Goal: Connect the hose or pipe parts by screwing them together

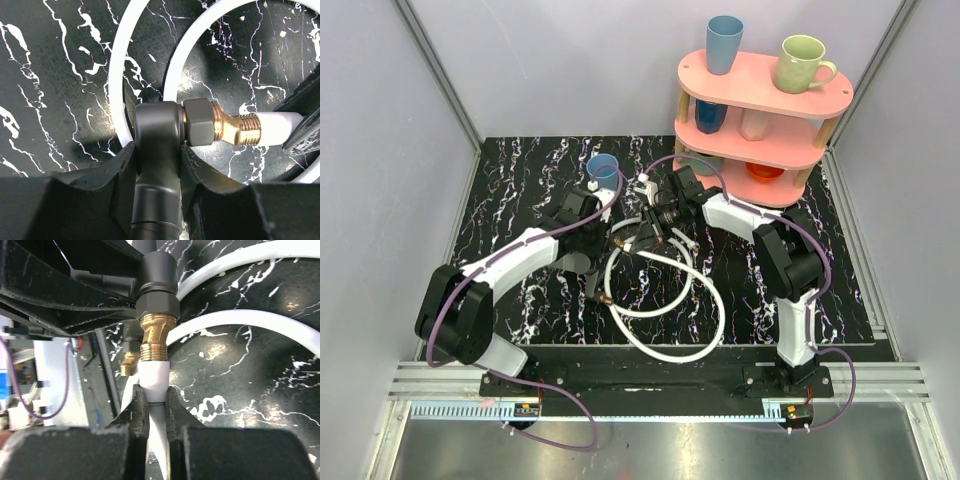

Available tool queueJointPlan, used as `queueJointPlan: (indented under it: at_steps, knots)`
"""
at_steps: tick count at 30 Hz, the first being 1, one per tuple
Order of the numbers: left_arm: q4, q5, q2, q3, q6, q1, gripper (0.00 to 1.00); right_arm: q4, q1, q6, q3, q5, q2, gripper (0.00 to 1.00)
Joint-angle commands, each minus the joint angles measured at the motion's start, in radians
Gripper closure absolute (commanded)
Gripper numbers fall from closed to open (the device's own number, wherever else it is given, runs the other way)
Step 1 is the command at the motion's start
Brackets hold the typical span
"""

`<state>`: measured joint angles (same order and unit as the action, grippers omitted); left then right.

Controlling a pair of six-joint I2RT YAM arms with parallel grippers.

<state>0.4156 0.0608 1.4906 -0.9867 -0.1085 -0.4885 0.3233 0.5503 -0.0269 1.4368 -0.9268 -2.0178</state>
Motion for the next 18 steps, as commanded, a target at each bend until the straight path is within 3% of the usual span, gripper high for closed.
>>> queueJointPlan:
  at_steps: [1,13,18]
  knots:
    - [-0.225,0.218,-0.130,-0.001,-0.011,-0.082,1.00,-0.193,-0.007,-0.160,0.091,-0.067,-0.054,1.00]
    - [-0.262,0.212,-0.171,0.031,-0.030,-0.081,1.00,-0.313,-0.035,-0.381,0.071,-0.167,-0.114,1.00]
    - [-0.314,0.208,-0.204,0.057,-0.056,-0.079,1.00,-0.602,-0.047,-0.592,0.001,-0.253,-0.121,1.00]
